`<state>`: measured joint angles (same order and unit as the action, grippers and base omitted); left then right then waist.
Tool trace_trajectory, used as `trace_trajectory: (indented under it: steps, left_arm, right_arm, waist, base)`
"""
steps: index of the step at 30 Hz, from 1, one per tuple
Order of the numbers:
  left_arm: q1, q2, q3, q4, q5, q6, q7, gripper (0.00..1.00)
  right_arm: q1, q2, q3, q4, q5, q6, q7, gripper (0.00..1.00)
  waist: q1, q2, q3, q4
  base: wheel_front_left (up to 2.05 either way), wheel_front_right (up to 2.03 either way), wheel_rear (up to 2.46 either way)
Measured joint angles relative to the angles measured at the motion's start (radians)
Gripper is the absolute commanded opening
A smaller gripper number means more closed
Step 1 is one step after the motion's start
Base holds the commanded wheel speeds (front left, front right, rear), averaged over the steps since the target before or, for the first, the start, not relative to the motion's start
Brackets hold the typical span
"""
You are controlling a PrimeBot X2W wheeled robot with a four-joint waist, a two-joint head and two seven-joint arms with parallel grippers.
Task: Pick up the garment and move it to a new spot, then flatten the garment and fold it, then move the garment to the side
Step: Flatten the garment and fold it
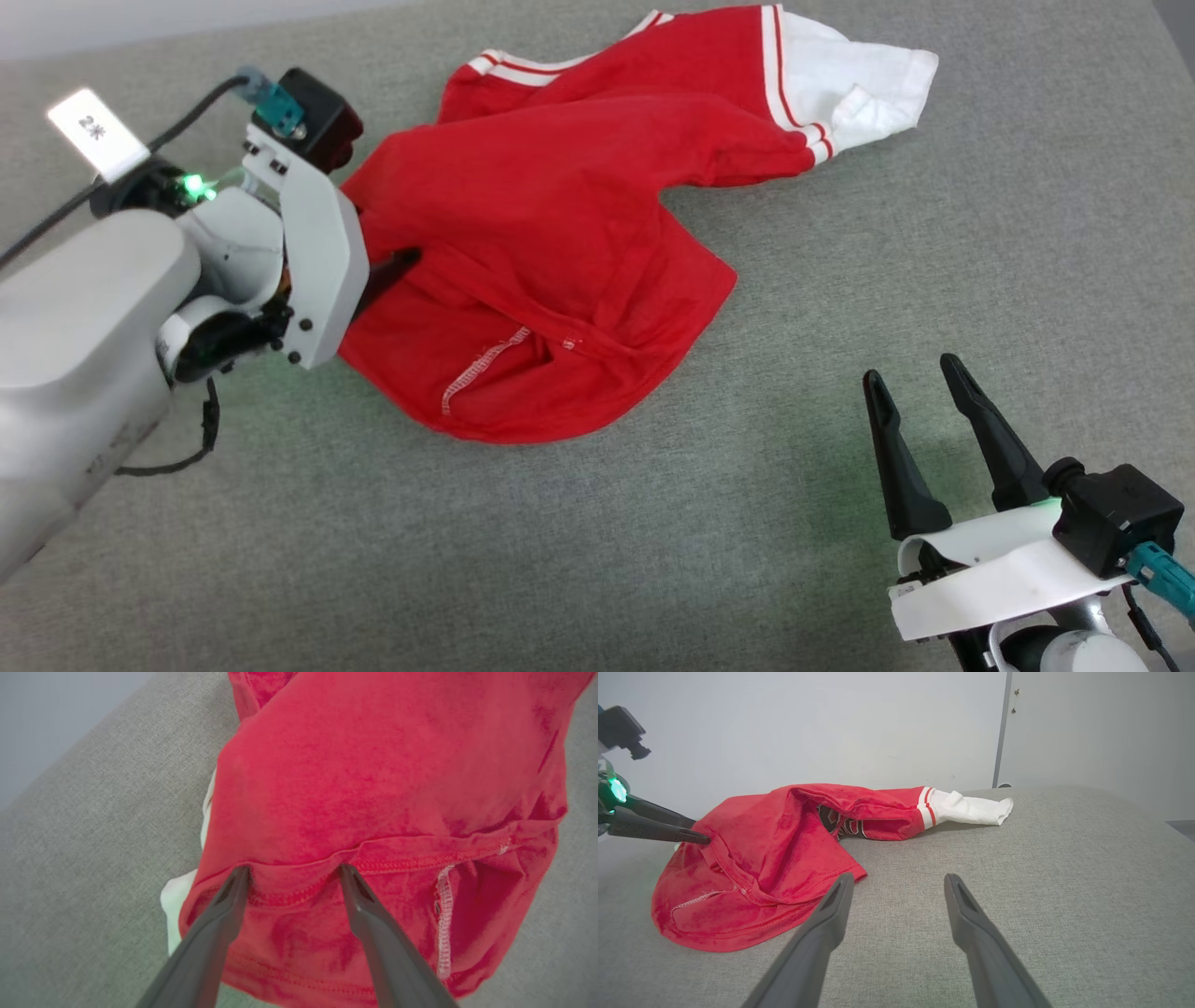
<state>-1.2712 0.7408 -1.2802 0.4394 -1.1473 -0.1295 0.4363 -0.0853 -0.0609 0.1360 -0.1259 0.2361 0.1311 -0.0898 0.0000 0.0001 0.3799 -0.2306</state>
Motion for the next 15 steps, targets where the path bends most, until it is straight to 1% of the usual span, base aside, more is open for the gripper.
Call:
trace_trajectory:
  steps: [2, 3, 4, 5, 6, 8, 10, 12, 15]
  left_arm:
    - [0.007, 0.000, -0.001, 0.009, 0.001, 0.000, -0.006, 1.00]
    - [0.009, -0.001, -0.001, 0.010, 0.003, 0.000, -0.004, 0.94]
    - [0.009, -0.002, -0.001, 0.011, 0.006, 0.000, -0.004, 0.73]
    - [0.009, -0.003, -0.001, 0.012, 0.006, 0.000, -0.008, 0.25]
    - [0.009, -0.005, -0.001, 0.014, 0.000, -0.001, -0.016, 0.00]
    - [0.009, -0.008, -0.001, 0.016, -0.019, -0.001, -0.017, 0.00]
    - [0.004, -0.007, -0.001, 0.000, 0.003, -0.001, -0.017, 0.00]
    - [0.003, -0.007, -0.001, -0.039, 0.020, -0.001, -0.015, 0.00]
    - [0.003, -0.015, -0.001, -0.129, -0.024, -0.001, -0.003, 0.00]
  right_arm:
    - [-0.002, 0.002, 0.001, 0.003, 0.000, 0.000, -0.003, 1.00]
    - [-0.003, 0.002, 0.001, 0.004, 0.000, 0.000, -0.003, 1.00]
    - [-0.004, 0.002, 0.001, 0.005, 0.000, 0.000, -0.004, 1.00]
    - [-0.007, 0.003, 0.000, 0.005, 0.000, 0.000, -0.004, 1.00]
    - [-0.008, 0.003, 0.000, 0.005, 0.000, 0.000, -0.004, 1.00]
    - [-0.008, 0.004, -0.001, 0.005, 0.000, 0.000, -0.004, 1.00]
    - [-0.009, 0.005, -0.002, 0.005, -0.001, 0.000, -0.004, 1.00]
    - [-0.009, 0.005, -0.003, 0.005, -0.002, 0.000, -0.004, 1.00]
    - [-0.009, 0.006, -0.005, 0.007, -0.002, 0.000, -0.003, 1.00]
  waist:
    - [0.0001, 0.0000, 0.004, -0.006]
    - [0.0000, 0.0000, 0.006, -0.007]
    - [0.0001, 0.0000, 0.006, -0.007]
    - [0.0000, 0.0000, 0.006, -0.006]
    - [0.0000, 0.0000, 0.006, -0.005]
    - [0.0000, 0.0000, 0.005, -0.002]
    - [0.0000, 0.0000, 0.004, 0.002]
    - [0.0000, 0.0000, 0.001, 0.007]
    - [0.0000, 0.0000, -0.005, 0.014]
  base:
    - [0.00, 0.00, 0.00]
    - [0.00, 0.00, 0.00]
    - [0.00, 0.00, 0.00]
    - [0.00, 0.00, 0.00]
    - [0.00, 0.00, 0.00]
    - [0.00, 0.00, 0.00]
    - [0.00, 0.00, 0.00]
    - [0.00, 0.00, 0.00]
    - [0.00, 0.00, 0.00]
